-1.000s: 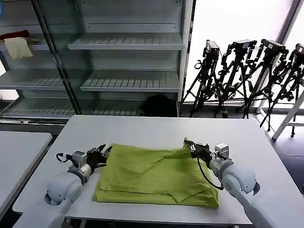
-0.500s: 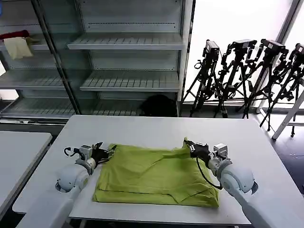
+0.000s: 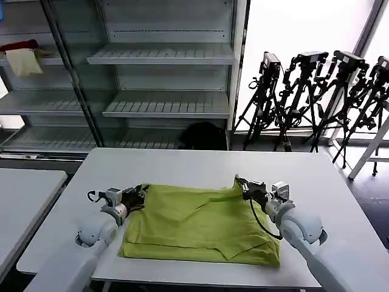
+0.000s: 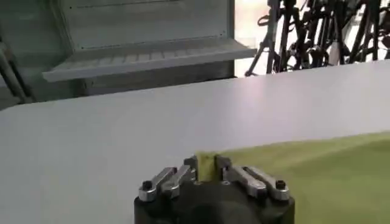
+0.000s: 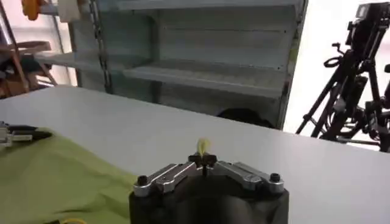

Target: Fold and organize the clothes.

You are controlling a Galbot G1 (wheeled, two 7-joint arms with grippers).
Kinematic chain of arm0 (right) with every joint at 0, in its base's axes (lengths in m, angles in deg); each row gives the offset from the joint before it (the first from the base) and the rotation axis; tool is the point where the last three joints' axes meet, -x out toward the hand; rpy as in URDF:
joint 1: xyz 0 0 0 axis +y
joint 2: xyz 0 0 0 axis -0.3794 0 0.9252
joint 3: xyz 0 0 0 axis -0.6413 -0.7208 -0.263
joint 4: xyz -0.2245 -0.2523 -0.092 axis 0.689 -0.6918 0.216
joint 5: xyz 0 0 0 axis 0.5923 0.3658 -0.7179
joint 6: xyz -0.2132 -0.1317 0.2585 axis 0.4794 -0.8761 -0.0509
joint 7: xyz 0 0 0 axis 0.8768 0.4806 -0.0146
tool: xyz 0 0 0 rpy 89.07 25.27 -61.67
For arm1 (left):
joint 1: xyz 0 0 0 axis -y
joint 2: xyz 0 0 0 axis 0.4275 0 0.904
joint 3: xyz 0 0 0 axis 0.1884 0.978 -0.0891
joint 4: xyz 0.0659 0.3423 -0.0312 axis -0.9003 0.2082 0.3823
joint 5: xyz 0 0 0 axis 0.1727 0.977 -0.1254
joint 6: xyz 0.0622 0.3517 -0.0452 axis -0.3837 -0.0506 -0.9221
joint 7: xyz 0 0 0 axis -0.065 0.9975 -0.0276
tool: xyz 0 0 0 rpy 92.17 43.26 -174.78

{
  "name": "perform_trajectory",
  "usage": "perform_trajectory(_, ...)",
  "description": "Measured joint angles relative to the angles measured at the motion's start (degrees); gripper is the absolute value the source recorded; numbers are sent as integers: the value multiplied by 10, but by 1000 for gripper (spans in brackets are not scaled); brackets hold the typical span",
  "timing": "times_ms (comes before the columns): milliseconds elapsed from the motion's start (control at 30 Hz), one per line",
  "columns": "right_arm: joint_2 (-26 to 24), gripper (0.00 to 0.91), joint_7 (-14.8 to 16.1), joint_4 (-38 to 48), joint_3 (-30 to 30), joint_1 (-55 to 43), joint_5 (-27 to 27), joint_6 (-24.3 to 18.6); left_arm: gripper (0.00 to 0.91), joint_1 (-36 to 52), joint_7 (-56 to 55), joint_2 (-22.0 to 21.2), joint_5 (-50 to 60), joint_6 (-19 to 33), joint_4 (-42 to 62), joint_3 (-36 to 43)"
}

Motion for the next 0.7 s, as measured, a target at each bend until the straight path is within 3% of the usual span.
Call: perform_trajectory(700, -2, 0, -4, 1, -1, -3, -2, -3, 0, -4, -9, 67, -67, 45, -67, 9)
